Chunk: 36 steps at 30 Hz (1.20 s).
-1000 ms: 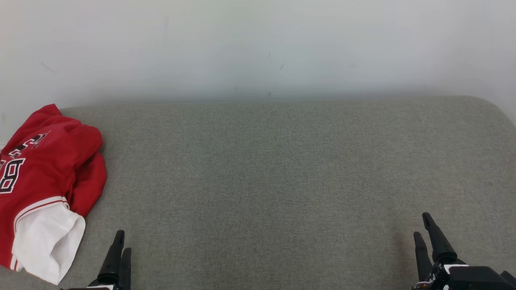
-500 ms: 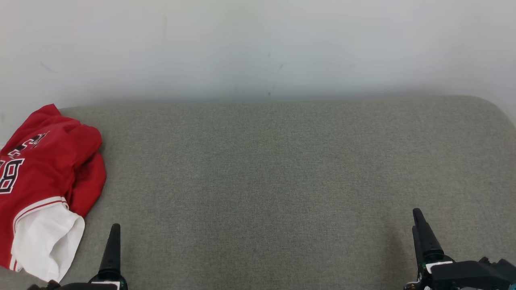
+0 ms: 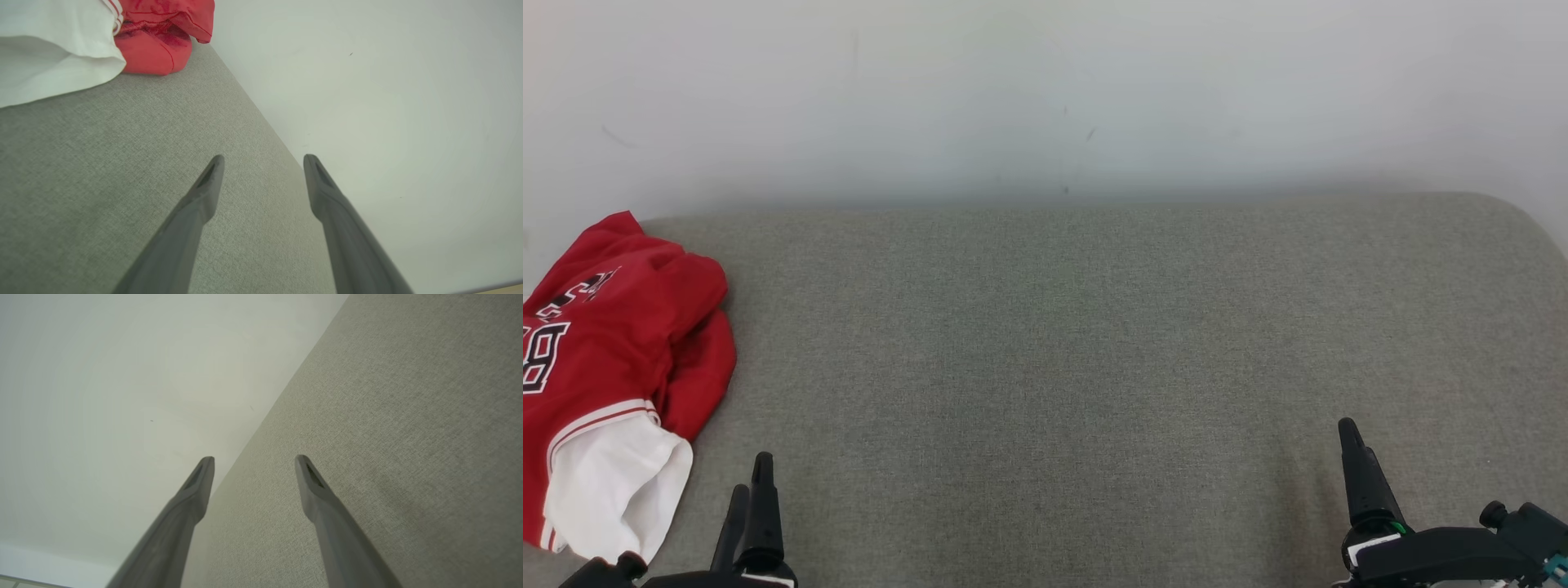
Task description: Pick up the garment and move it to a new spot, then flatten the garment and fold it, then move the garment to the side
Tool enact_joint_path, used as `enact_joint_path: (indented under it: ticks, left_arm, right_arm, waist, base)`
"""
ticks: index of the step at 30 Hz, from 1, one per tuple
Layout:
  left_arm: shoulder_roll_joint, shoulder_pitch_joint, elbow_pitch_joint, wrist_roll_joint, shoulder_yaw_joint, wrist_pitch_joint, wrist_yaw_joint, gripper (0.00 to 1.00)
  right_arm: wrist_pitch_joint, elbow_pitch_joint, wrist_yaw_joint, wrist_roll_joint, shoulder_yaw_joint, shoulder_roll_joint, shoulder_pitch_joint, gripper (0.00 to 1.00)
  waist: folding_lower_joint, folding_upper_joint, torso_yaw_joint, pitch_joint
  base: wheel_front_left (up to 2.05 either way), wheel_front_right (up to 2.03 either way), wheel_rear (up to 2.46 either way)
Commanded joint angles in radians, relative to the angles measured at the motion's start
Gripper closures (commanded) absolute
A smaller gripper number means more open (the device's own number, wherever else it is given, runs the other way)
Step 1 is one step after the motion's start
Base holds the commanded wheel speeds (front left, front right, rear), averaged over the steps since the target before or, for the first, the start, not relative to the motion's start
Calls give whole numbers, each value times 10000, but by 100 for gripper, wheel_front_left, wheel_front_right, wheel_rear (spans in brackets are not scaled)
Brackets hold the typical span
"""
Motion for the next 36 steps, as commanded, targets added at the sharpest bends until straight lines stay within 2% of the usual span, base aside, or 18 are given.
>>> enact_joint_path:
  ticks: [1, 13, 36]
  left_arm:
    - [98, -43, -212, 469, -35, -120, -3, 0]
    - [332, 177, -452, 2495, -311, -543, 85, 0]
    - [679, 460, -729, 5228, -639, -1237, 121, 0]
  right_arm:
    - [-106, -198, 18, -441, 58, -35, -85, 0]
    - [-528, -238, 20, -2542, 259, -40, 66, 0]
    - [-1214, -313, 24, -5568, 606, -48, 197, 0]
  waist:
    - [0, 0, -1, 1]
    - [0, 0, -2, -38]
    - [0, 0, -2, -136]
  base:
    - [0, 0, 0]
    - [0, 0, 0]
    - [0, 0, 0]
